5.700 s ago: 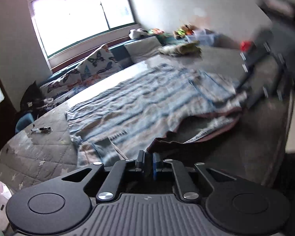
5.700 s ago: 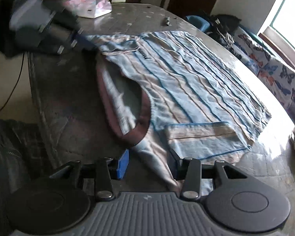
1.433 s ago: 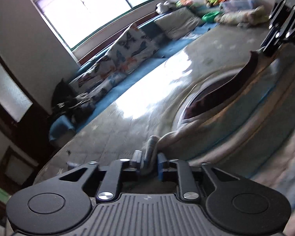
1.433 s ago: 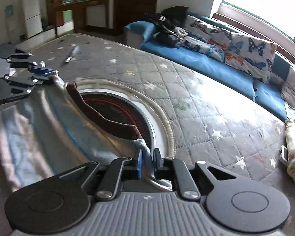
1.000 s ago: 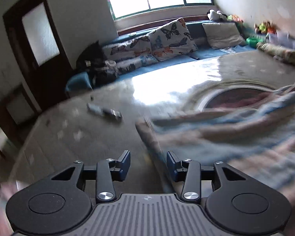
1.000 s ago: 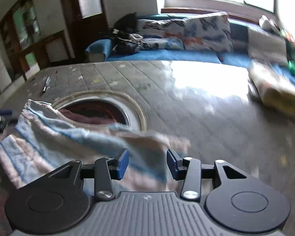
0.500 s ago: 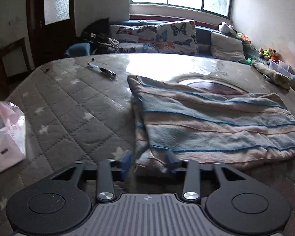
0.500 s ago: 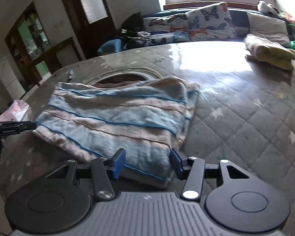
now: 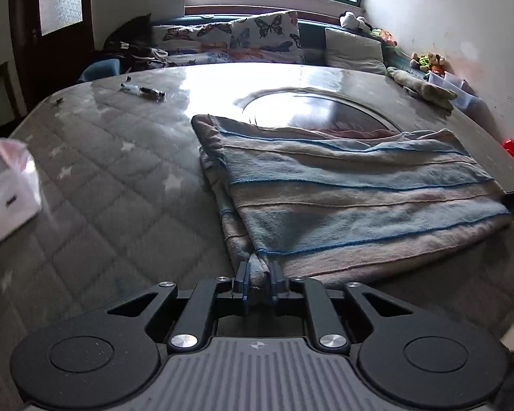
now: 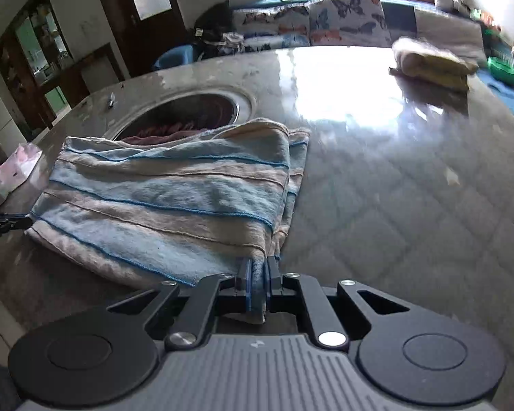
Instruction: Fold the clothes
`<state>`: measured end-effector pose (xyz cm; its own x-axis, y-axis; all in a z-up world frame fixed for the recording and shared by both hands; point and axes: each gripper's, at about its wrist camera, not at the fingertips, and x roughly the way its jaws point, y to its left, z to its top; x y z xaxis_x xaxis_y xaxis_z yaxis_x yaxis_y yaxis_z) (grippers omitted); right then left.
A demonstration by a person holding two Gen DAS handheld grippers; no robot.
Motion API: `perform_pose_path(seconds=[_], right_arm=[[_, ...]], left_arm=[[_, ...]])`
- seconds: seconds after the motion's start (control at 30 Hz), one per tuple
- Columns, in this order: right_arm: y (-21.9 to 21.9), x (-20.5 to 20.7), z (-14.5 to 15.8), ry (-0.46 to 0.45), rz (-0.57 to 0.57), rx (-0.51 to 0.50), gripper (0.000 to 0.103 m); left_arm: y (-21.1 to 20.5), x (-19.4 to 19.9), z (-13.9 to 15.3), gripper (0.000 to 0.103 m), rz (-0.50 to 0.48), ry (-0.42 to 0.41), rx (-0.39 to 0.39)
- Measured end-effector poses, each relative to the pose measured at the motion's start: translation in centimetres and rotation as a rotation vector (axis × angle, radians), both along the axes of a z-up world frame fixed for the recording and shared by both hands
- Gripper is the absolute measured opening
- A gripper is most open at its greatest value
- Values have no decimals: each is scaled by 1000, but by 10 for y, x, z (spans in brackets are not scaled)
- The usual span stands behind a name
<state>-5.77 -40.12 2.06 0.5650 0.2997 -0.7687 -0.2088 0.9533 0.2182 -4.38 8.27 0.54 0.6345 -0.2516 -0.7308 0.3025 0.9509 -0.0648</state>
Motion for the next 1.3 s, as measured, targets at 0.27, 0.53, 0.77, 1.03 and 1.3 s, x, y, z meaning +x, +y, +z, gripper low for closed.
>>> perform_pose_path(seconds=[0.27,0.53,0.77,1.03,1.3], right_arm=[[-15,26,22,-107,-73,39,21],[10,98,5,-128,4,-19,36],[23,123,-11,-92,30,-51,11],[53,119,37,-338,106,-89,7],[35,175,-25,-177,-25,-76,17]], left_arm=[[-6,15,26,34,32,-117,19],[-34,64,36,39,7,-214,75],[-43,116,14,43,11,-210,188],[-42,128,-7,43,27,-184,240],[-37,125,-6,45,81,-197,276]])
